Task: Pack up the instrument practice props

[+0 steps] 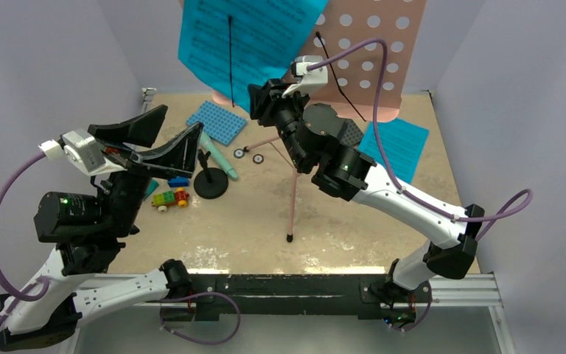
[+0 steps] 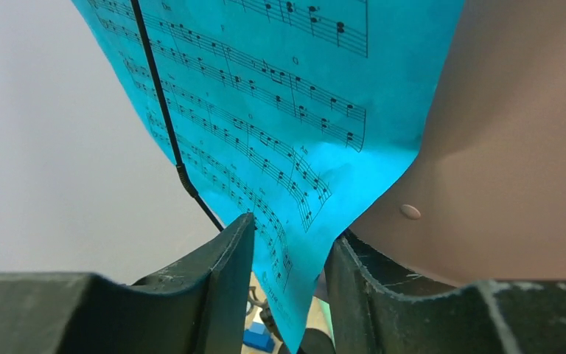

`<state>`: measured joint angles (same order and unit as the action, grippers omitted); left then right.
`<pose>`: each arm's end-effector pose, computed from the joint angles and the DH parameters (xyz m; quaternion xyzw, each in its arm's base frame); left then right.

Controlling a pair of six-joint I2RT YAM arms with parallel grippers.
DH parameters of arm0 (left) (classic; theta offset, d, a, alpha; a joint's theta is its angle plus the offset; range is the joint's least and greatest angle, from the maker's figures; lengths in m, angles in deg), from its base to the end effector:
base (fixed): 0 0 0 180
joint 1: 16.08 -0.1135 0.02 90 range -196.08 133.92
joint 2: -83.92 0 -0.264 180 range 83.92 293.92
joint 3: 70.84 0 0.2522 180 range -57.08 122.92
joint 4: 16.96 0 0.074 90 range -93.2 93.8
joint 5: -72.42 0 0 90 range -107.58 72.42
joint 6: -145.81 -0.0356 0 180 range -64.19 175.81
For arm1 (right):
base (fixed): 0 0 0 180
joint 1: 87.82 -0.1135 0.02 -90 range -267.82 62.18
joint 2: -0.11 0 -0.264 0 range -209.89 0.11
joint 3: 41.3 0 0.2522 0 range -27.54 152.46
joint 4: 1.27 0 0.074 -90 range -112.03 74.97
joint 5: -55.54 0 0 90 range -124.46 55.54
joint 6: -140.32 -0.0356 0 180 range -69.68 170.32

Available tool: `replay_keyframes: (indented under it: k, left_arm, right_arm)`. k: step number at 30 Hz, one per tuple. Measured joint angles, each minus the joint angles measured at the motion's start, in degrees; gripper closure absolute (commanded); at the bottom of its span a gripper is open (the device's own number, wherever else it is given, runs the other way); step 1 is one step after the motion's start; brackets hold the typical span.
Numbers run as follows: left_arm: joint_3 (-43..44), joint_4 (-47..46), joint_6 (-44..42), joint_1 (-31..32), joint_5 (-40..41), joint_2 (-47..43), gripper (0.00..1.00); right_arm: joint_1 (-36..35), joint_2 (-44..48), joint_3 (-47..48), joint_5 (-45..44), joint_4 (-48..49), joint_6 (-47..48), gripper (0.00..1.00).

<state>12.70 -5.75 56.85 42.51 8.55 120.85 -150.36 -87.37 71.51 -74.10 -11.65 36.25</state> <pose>0.0491 -0.0504 0.5168 0.0390 0.4883 -0.3404 0.8026 0.1743 0.2862 0.5113 0.0100 0.6329 0.3004 0.7135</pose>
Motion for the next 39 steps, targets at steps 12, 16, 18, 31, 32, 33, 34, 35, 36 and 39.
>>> replay_keyframes:
  k: [12,16,18,31,32,33,34,35,36,39]
  left_arm:
    - [-0.1,-3.2,-5.4,0.0,-0.3,4.1,0.07]
    - [-1.1,-7.9,-9.7,0.0,0.7,6.7,0.11]
    - [-2.1,-11.1,-12.3,0.0,1.4,7.8,0.13]
    - [-3.9,-25.7,-27.2,-6.4,2.9,20.3,0.29]
    - [-3.9,-25.7,-27.2,-7.2,2.8,20.7,0.31]
    - [-3.9,-25.6,-27.1,-8.2,2.4,20.8,0.33]
    - [-3.9,-25.6,-26.9,-8.9,2.1,20.8,0.34]
    - [-3.9,-25.7,-26.6,-9.6,1.7,20.8,0.35]
    - [-3.9,-25.7,-26.3,-10.1,1.2,20.8,0.35]
    - [-3.9,-25.7,-25.7,-10.6,-0.5,20.8,0.37]
  right_arm:
    - [0.0,0.2,-0.9,0.3,2.1,2.8,1.0]
    - [0.0,0.3,-0.9,0.4,1.7,4.3,1.0]
    - [0.0,0.6,-0.9,0.4,1.3,5.0,1.0]
    - [0.0,1.0,-0.9,2.1,-1.9,9.7,1.0]
    - [0.0,1.0,-0.9,2.2,-2.1,9.9,1.0]
    - [0.0,1.0,-0.9,2.2,-2.1,10.1,1.0]
    - [0.0,1.0,-0.9,2.4,-2.1,10.3,1.0]
    - [0.0,1.0,-0.9,2.6,-2.1,10.4,1.0]
    - [0.0,1.0,-0.9,2.8,-2.1,10.5,1.0]
    - [0.0,1.0,-0.9,3.2,-2.1,10.8,1.0]
